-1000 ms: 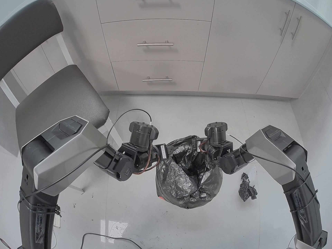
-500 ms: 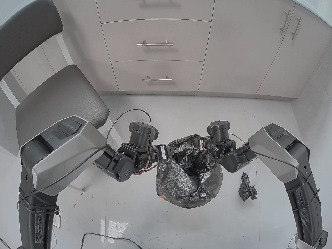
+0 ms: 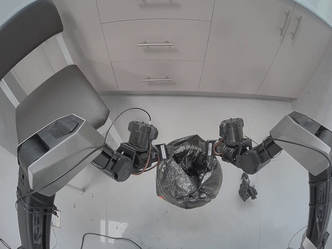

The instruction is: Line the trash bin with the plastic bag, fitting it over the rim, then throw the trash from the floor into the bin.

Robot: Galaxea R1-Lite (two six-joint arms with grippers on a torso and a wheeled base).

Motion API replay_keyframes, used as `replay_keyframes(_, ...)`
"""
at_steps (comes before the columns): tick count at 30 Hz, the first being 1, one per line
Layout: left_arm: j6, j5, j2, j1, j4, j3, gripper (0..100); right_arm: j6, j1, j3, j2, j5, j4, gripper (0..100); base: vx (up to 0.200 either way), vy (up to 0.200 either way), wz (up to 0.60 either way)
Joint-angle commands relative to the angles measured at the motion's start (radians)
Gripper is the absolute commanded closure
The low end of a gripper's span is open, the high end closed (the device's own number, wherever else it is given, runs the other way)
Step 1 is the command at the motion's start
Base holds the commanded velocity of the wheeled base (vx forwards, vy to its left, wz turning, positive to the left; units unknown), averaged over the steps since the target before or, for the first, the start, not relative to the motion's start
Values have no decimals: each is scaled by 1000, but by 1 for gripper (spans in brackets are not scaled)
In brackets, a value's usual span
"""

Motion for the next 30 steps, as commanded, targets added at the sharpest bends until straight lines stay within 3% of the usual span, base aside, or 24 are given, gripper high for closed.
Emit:
replay_keyframes(1, 1, 0, -4, -3, 1, 3, 0, 31, -20, 126, -94, 44, -34, 0, 0, 0, 0)
replay_keyframes(12, 1, 0, -1, -3, 2, 1, 0, 33, -66, 89, 0, 44, -68, 0, 0, 0, 0)
replay_keyframes(30, 2, 0, -3, -4, -2, 3, 0, 53, -50, 14, 60, 44, -56, 0, 0, 0, 0)
